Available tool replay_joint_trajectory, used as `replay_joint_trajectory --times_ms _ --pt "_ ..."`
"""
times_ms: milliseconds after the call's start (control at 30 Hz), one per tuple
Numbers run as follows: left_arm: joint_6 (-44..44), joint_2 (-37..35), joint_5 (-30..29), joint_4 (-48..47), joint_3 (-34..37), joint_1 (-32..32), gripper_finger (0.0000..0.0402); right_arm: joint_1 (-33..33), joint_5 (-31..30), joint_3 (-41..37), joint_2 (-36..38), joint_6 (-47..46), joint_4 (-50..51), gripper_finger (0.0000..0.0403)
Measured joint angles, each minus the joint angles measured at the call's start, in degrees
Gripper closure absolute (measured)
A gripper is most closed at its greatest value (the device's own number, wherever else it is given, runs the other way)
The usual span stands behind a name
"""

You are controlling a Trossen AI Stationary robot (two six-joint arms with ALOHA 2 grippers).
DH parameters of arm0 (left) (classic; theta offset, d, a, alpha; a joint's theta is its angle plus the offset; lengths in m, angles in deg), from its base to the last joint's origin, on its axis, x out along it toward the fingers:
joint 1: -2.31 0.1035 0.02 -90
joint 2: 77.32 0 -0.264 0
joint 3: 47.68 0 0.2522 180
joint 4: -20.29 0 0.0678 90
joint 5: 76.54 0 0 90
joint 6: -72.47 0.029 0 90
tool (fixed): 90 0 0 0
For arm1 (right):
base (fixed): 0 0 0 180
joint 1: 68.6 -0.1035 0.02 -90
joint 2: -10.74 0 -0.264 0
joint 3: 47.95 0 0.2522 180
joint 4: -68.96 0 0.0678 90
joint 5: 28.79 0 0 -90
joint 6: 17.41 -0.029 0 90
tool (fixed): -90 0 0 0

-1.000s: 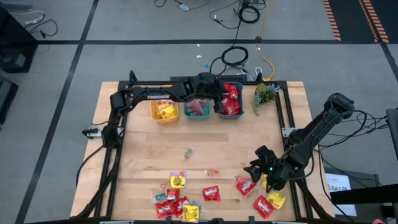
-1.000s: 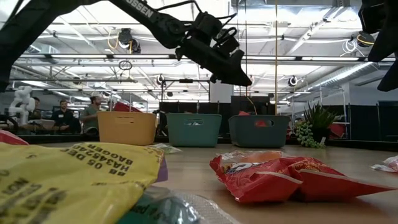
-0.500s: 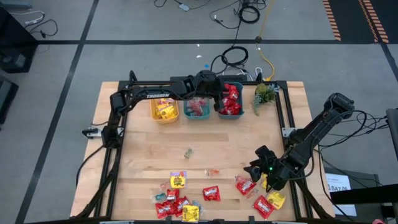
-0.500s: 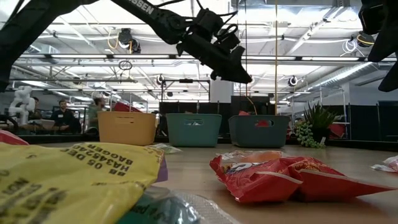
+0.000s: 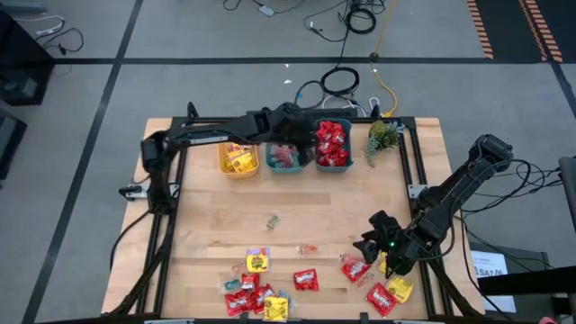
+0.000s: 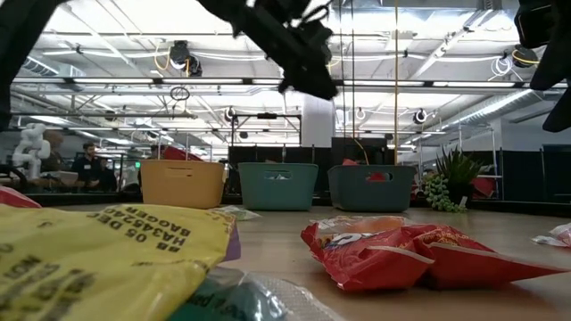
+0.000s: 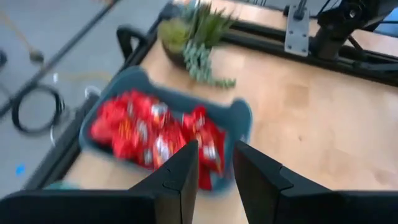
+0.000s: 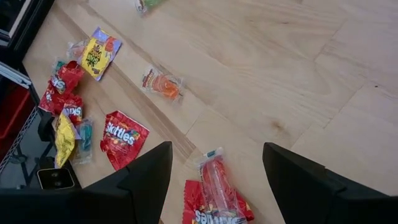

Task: Sort candy
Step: Put the yellow candy into the yellow bin

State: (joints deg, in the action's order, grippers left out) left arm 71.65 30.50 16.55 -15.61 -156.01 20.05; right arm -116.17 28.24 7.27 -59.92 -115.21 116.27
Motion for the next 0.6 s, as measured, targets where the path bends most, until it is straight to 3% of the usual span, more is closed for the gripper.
replay_joint_trajectory --times_ms 300,600 --pt "-6.7 -12.2 -0.3 -19.9 4.8 -3.8 0.0293 0.0 0.0 0.0 0.0 4.1 -0.3 0.0161" --pt "-29.8 -29.5 -3.5 -21.0 28.1 -13.5 0.0277 0.0 0.1 0.0 0.0 9.2 -0.6 0.0161"
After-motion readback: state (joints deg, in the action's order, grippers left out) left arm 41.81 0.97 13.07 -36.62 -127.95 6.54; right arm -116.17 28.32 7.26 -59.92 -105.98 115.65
